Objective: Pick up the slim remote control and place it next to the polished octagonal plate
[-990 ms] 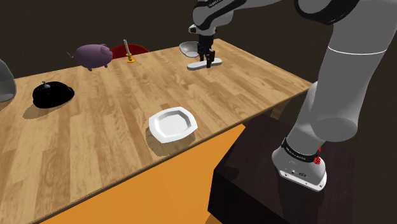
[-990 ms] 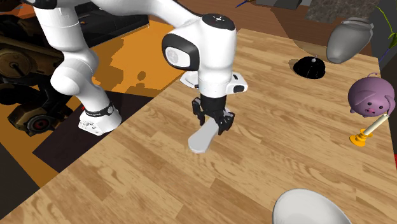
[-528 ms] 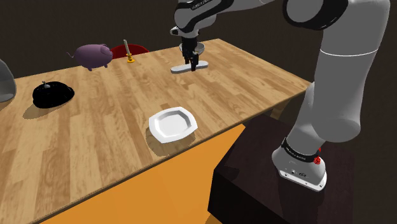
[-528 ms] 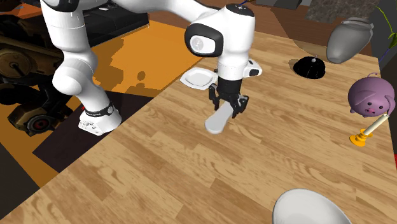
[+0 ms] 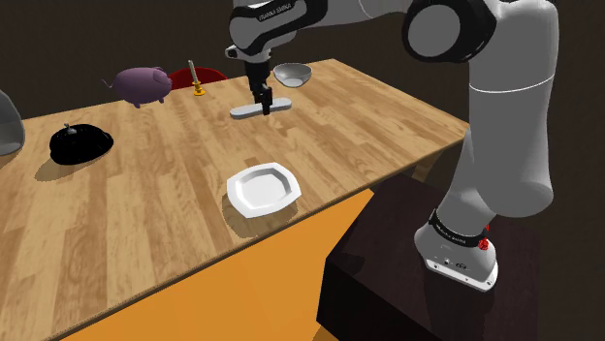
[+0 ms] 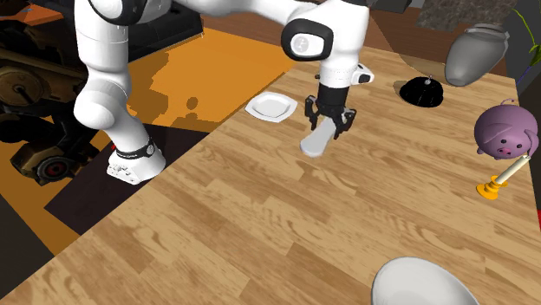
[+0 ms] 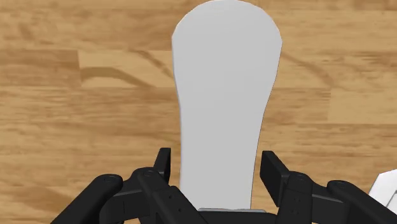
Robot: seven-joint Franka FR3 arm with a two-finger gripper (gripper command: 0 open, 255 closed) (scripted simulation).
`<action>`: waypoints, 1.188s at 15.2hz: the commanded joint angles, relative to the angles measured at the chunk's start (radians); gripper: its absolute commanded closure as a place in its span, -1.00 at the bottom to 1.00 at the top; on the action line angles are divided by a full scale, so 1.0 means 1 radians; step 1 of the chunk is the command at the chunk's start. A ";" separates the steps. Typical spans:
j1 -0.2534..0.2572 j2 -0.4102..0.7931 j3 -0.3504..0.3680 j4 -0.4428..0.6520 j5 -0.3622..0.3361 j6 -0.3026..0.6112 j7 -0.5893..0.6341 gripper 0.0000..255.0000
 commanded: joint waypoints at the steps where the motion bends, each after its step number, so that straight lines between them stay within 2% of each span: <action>1: 0.016 0.040 0.014 0.064 0.007 -0.024 0.035 1.00; 5: 0.033 0.145 0.038 0.229 0.024 -0.086 0.094 1.00; 18: 0.036 0.188 0.048 0.121 0.041 0.063 0.084 1.00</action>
